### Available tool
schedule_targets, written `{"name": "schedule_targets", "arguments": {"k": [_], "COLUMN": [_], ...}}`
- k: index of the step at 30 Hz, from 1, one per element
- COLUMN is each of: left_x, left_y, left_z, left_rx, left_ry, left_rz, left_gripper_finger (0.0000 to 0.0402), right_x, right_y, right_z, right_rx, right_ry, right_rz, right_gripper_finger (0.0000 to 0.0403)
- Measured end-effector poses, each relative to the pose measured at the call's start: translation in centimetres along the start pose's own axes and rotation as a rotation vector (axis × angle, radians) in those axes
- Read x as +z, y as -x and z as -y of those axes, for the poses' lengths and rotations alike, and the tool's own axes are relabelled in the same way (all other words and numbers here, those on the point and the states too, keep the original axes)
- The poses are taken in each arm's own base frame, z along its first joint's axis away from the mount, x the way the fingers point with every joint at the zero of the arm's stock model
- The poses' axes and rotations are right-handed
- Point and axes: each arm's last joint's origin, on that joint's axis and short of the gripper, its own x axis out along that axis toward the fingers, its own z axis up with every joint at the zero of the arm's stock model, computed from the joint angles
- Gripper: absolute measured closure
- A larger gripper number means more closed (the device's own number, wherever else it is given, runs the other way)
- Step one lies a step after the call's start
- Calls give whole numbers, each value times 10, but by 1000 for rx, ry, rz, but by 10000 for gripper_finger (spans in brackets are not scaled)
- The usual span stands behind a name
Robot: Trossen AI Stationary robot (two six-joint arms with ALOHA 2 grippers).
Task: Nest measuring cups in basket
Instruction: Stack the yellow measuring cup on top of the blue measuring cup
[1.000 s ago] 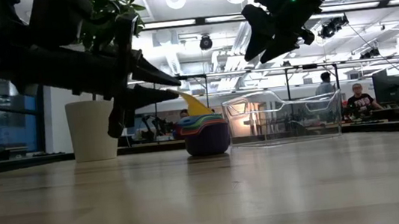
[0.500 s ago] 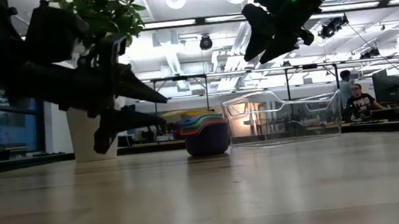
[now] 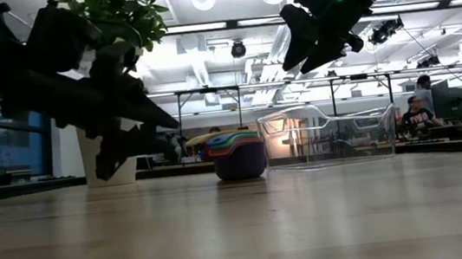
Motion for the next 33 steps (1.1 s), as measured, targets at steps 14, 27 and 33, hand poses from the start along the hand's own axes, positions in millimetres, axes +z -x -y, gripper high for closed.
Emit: {"name": "schedule_targets", "arguments": {"k": [14,27,33], "left_x": [27,15,8], "left_y": [15,-35,-41], "left_z": [5,27,46], "left_rx": [195,469,408], "left_ry": [-434,-665,-637], "left_rz": [86,-1,12], "left_gripper_finger": [362,401,401], "right_x": [0,0,0], "right_y": [0,0,0], "right_z": [0,0,0], "right_rx": [0,-5,-2], "right_ry": [0,-2,0], "right_rz": [0,5,1], "right_gripper_finger": [160,160,160]}}
